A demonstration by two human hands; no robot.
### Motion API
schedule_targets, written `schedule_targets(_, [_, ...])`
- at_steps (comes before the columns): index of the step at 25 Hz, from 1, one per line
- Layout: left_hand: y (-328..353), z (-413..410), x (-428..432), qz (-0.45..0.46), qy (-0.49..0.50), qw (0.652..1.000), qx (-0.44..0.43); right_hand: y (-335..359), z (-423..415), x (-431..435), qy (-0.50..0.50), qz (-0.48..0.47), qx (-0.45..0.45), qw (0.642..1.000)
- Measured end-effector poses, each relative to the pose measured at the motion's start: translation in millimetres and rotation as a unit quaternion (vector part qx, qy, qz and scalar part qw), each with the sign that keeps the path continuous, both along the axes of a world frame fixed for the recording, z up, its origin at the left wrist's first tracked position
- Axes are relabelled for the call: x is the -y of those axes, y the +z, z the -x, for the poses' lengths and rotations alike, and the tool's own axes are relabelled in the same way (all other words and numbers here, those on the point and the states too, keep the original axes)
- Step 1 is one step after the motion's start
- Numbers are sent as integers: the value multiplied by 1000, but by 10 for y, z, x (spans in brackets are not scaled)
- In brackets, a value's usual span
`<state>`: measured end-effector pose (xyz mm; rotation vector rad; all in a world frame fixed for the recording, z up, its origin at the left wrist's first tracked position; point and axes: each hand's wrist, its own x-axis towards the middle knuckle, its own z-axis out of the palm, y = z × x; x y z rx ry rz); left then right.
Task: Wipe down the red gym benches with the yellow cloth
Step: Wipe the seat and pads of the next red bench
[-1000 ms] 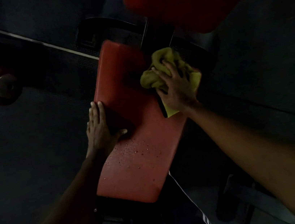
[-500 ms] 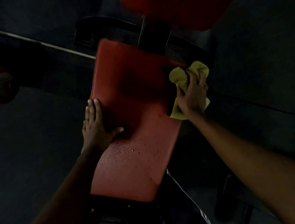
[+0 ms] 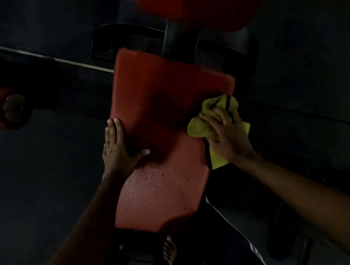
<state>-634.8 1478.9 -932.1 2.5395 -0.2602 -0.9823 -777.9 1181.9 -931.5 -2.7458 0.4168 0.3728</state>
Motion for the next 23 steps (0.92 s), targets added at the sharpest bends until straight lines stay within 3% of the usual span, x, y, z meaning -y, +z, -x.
schedule_targets(4, [4, -17, -18, 0, -8, 1000, -6, 9, -554, 200, -144, 36, 0, 989])
schedule_targets(7, [44, -2, 1, 6, 3, 1000, -8, 105, -551, -155, -181, 47, -24, 982])
schedule_targets(9, [44, 1, -1, 18, 7, 1000, -6, 157, -333, -434, -141, 54, -36, 988])
schedule_targets(14, [-1, 48, -91, 54, 8, 998, 21, 184, 12, -587, 111, -23, -84, 990])
schedule_targets(15, [-9, 42, -102, 61, 5, 998, 25, 153, -36, -466, 99, -15, -67, 993])
schedule_targets(20, [-43, 226, -371, 112, 34, 993, 21, 26, -412, -470, -166, 30, -27, 985])
schedule_targets(23, [55, 456, -700, 105, 55, 993, -11, 59, -235, -1120, -133, 62, -45, 988])
